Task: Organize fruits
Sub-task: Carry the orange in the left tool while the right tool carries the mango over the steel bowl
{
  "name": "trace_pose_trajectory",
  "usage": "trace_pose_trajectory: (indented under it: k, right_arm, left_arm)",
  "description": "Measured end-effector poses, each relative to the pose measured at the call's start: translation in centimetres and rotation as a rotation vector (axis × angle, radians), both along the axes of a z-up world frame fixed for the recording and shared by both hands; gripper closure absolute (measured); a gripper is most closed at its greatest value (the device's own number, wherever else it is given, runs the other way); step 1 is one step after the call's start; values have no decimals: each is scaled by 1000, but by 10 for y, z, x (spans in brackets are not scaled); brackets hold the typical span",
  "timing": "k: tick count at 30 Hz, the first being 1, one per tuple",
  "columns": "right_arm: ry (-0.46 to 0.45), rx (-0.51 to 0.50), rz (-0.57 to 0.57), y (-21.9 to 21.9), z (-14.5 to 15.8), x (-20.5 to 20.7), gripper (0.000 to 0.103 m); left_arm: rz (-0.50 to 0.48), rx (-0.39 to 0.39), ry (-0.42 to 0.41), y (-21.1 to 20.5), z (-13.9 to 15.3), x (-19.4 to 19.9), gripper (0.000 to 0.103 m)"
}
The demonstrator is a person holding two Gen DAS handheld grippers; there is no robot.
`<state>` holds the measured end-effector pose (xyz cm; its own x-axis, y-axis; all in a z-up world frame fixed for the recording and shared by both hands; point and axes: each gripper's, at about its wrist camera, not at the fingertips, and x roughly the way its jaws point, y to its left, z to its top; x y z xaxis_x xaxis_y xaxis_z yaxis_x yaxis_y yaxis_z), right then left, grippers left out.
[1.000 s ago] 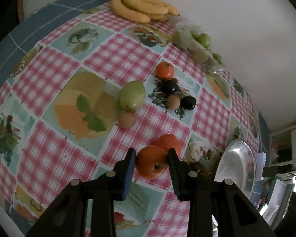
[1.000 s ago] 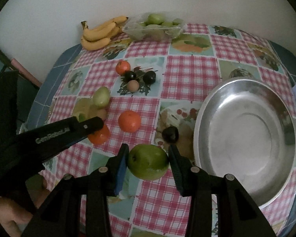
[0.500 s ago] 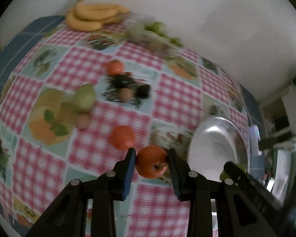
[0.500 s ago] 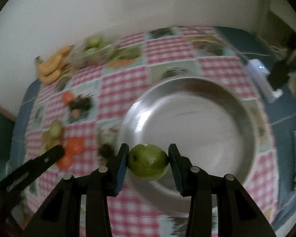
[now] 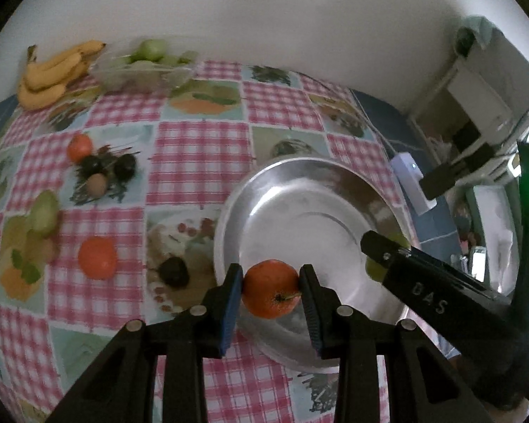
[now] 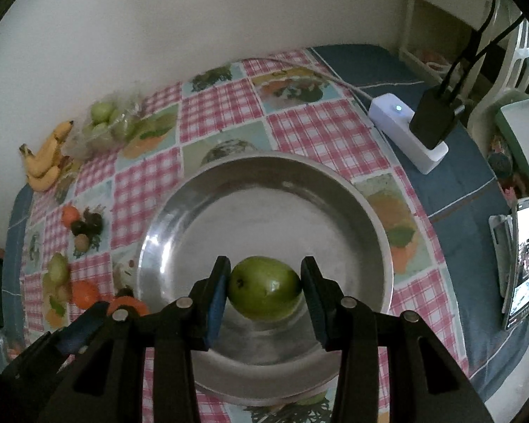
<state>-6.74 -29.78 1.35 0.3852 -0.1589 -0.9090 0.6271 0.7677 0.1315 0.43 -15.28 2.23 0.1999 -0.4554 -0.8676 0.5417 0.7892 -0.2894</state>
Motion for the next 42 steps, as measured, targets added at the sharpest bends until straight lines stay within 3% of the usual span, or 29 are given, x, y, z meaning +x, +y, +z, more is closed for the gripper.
trace_pose_trajectory:
  k: [9,42]
  right_arm:
    - [63,21,-16,-5,-27,2,60]
    - [108,64,-41,-4,-40,3,59]
  left_arm:
    - [-32,47,3,-14,-25,-3,68]
    - [-83,106,60,-26,-51,-8,65]
